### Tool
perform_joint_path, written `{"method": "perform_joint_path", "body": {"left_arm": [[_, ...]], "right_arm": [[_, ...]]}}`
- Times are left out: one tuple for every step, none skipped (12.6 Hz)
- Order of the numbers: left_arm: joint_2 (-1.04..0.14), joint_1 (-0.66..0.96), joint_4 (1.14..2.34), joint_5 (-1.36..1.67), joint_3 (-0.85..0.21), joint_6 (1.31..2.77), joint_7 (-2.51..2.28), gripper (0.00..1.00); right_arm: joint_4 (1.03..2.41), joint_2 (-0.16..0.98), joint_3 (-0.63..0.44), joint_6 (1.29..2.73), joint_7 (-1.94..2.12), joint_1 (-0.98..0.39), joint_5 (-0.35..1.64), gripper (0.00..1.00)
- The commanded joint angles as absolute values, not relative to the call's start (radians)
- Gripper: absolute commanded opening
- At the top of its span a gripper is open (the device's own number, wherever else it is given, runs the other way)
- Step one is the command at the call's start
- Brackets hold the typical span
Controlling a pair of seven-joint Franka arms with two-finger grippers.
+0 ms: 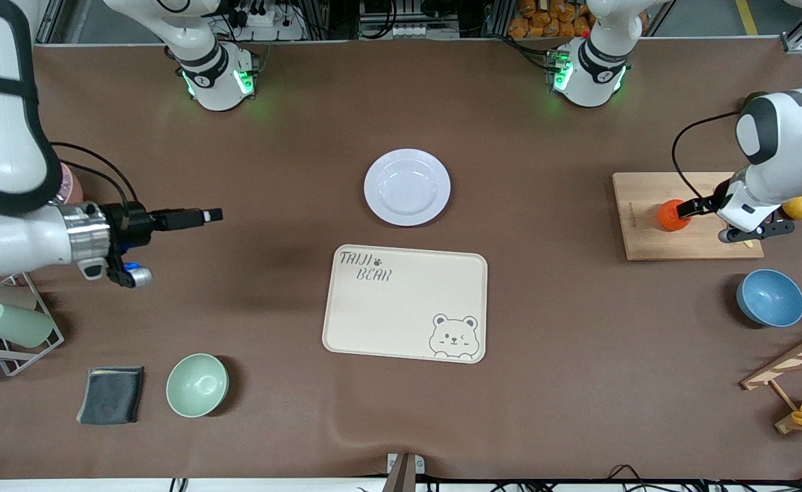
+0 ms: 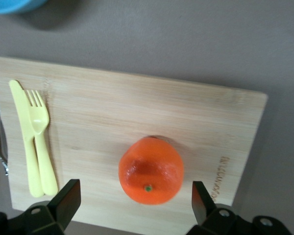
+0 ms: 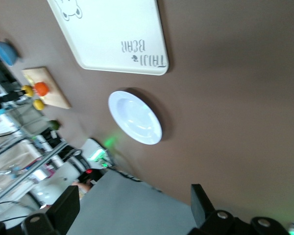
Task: Place orange and plate with both arms
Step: 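Grasp the orange with the left gripper while the right gripper moves out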
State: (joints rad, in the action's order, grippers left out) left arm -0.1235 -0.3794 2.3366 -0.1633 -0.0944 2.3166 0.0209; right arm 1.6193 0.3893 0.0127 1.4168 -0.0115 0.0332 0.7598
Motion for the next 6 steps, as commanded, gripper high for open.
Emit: {"method": "perform_joint_path", "body": {"left_arm": [[-0.149, -0.399, 2.338, -0.180, -0.107, 2.342, 0.032, 1.00], [-0.156, -0.399, 2.338, -0.170, -0.109, 2.342, 0.031, 1.00], [-0.160, -0.399, 2.338, -0.170, -0.109, 2.342, 0.029, 1.00], [-0.163, -0.399, 2.338, -0.166, -0.110, 2.342, 0.029, 1.00], [-0.175, -0.399, 2.338, -0.163, -0.110, 2.342, 0.029, 1.00], [-0.184, -0.399, 2.338, -0.163, -0.109, 2.342, 0.029, 1.00]], "right_arm": [[1.617, 0.411, 0.015, 1.408, -0.006, 0.034, 0.831, 1.00], [1.634, 0.425, 0.017, 1.410, -0.005, 0.026, 0.862, 1.00], [1.672, 0.428, 0.015, 1.417, -0.002, 0.020, 0.902, 1.00], [1.695, 0.429, 0.015, 1.436, 0.024, 0.018, 0.923, 1.00], [1.710, 0.431, 0.017, 1.459, 0.066, 0.012, 0.925, 1.00], [1.715, 0.431, 0.015, 1.476, 0.075, 0.000, 0.927, 1.00]]}}
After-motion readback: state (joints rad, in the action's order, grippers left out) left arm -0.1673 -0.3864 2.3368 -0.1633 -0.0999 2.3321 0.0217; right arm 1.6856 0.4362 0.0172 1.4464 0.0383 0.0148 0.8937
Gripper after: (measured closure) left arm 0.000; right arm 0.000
